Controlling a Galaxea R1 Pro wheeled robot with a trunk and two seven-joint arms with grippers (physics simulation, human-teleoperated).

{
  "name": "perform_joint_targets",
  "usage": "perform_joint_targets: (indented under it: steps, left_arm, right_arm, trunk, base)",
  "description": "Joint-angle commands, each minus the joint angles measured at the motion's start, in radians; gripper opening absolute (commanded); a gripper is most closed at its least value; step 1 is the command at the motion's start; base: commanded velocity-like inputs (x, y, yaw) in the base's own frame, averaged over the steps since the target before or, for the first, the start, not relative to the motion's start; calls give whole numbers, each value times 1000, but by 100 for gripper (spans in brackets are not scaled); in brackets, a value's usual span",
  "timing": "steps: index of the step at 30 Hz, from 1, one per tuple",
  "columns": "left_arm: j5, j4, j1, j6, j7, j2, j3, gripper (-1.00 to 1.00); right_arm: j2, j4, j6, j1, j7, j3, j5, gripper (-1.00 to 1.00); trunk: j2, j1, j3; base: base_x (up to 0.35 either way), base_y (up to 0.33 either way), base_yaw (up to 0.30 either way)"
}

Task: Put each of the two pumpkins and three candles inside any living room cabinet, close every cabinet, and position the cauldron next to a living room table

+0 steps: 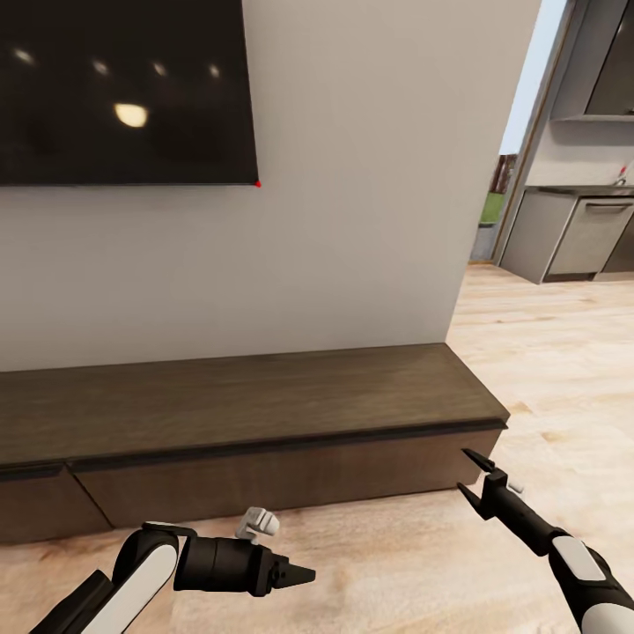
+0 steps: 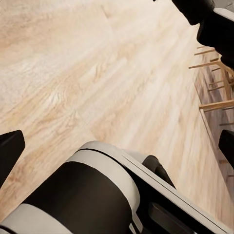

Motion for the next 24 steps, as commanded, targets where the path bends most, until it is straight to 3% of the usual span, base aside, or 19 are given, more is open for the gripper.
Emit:
perform_joint_targets:
  steps: [1, 10, 24]
  left_arm:
    - [-2, 0, -1, 1, -4, 0, -1, 100]
    - [-3, 0, -1, 1, -3, 0, -1, 100]
    - [-4, 0, -1, 0, -3, 0, -1, 100]
  right_arm:
    - [0, 0, 8, -1, 2, -5, 1, 100]
    - [-2, 0, 11, -1, 5, -5, 3, 100]
    - [-2, 0, 11, -1, -2, -4, 3, 100]
  trunk:
    - [0, 0, -1]
    - [0, 0, -1]
    - [0, 0, -1]
  base:
    - [107, 0, 0]
    - [124, 0, 0]
    - [236, -25, 0]
